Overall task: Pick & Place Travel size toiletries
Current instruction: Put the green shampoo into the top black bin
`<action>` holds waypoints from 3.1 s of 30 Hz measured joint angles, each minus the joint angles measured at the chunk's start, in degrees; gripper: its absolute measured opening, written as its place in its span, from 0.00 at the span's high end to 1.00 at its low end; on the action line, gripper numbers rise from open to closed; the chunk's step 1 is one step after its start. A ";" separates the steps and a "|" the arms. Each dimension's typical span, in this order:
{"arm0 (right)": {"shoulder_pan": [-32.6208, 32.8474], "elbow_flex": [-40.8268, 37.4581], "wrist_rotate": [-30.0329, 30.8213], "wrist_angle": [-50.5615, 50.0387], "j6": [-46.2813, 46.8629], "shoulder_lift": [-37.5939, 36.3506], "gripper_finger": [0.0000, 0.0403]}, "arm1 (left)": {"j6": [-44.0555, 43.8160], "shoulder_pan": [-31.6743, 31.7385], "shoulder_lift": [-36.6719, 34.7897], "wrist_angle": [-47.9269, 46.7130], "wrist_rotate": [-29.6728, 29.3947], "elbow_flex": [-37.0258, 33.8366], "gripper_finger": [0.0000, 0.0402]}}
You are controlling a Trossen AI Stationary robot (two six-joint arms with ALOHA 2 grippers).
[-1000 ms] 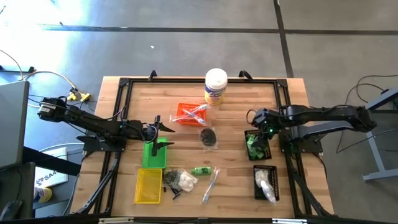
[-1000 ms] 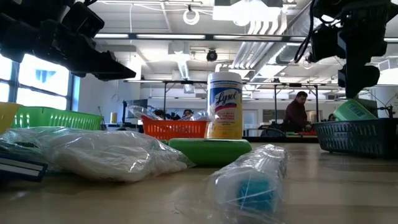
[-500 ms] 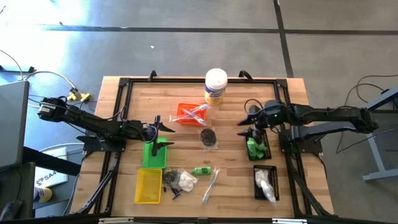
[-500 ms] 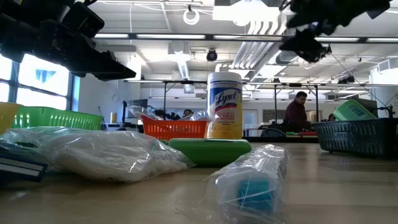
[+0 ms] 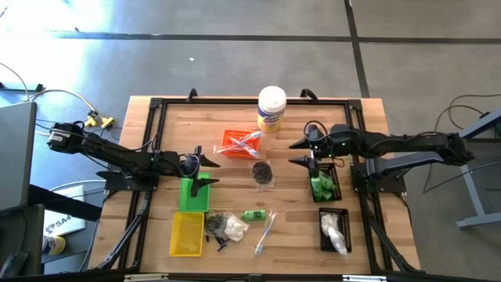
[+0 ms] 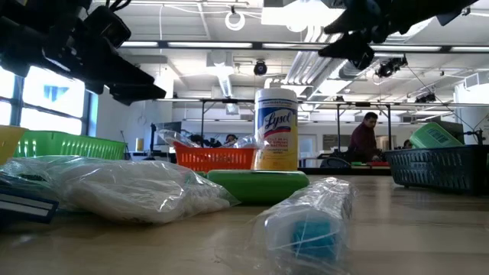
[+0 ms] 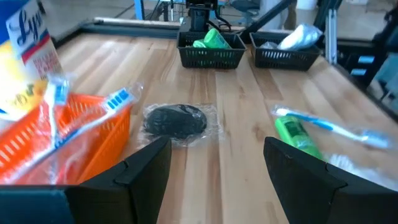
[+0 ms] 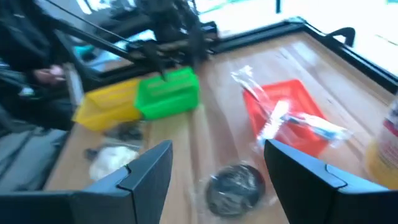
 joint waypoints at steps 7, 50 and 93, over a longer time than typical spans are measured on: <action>0.63 0.00 -0.45 2.36 2.60 7.92 0.39 | -2.81 0.00 0.00 0.00 -0.02 0.00 0.38; 13.76 0.00 4.08 24.90 2.58 24.85 0.39 | -5.95 -0.01 0.00 -0.02 -0.02 0.00 0.38; 31.26 4.03 12.52 43.56 2.77 43.22 0.39 | -10.45 0.00 0.02 -3.08 -0.33 0.02 0.38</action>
